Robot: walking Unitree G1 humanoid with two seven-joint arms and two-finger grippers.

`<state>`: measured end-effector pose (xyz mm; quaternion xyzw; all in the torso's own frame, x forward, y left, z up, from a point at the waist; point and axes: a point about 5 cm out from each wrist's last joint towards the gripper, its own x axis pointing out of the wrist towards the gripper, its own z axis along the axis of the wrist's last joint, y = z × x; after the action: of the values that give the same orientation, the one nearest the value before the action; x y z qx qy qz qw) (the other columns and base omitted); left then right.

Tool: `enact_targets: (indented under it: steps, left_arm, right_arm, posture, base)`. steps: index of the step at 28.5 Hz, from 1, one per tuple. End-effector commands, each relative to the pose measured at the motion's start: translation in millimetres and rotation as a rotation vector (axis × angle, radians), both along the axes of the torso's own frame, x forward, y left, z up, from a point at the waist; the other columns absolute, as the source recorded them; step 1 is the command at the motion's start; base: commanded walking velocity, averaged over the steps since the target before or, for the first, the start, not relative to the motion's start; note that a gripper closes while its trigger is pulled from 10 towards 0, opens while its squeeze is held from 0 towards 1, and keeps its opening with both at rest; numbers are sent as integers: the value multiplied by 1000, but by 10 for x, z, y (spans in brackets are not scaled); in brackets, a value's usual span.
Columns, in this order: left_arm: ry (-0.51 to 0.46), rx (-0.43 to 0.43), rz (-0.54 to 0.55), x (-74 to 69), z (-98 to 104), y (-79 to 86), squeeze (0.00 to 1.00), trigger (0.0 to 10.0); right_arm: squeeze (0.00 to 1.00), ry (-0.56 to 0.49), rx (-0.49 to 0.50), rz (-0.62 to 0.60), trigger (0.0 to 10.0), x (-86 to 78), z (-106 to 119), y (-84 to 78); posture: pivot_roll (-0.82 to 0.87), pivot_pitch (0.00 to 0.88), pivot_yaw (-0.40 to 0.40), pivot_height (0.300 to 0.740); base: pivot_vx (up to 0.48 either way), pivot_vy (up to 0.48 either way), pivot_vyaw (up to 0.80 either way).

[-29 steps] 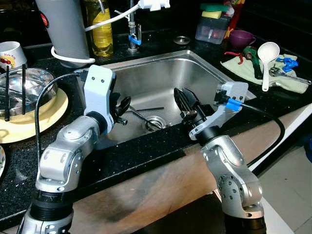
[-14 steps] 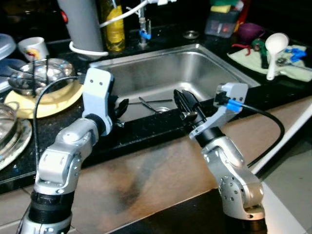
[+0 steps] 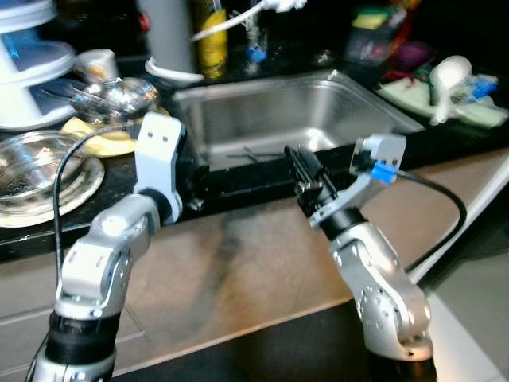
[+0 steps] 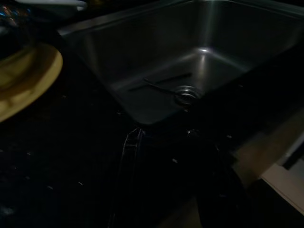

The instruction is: Kitchen organization

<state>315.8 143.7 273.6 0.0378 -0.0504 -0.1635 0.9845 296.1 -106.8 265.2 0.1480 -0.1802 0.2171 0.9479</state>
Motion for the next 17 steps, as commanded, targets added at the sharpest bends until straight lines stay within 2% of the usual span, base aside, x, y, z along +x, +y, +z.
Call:
enact_targets:
  steps: [1, 10, 14, 16, 17]
  left_arm:
    - [20, 20, 10, -9, -48, 16, 0, 10000]
    - [63, 27, 21, -35, -118, 24, 0, 10000]
    - [77, 38, 26, -69, -185, 24, 0, 10000]
    - [74, 37, -48, -125, -222, -26, 0, 10000]
    - [74, 37, -48, -125, -222, -26, 0, 10000]
  right_arm:
    - [0, 6, 8, 9, 10000, -18, -8, -2]
    - [0, 24, 4, 22, 10000, -26, -34, -7]
    - [0, 68, 8, 115, 10000, -73, -101, 45]
    - [0, 124, 26, 254, 10000, -155, -198, 121]
    - [0, 124, 26, 254, 10000, -155, -198, 121]
  posture:
    - [-77, 184, -21, 740]
    - [-77, 195, -35, 740]
    - [-79, 199, -35, 740]
    - [-79, 199, -37, 740]
    - [-79, 199, -37, 740]
  base:
    - [0, 0, 0]
    - [0, 0, 0]
    - [0, 0, 0]
    - [0, 0, 0]
    - [0, 0, 0]
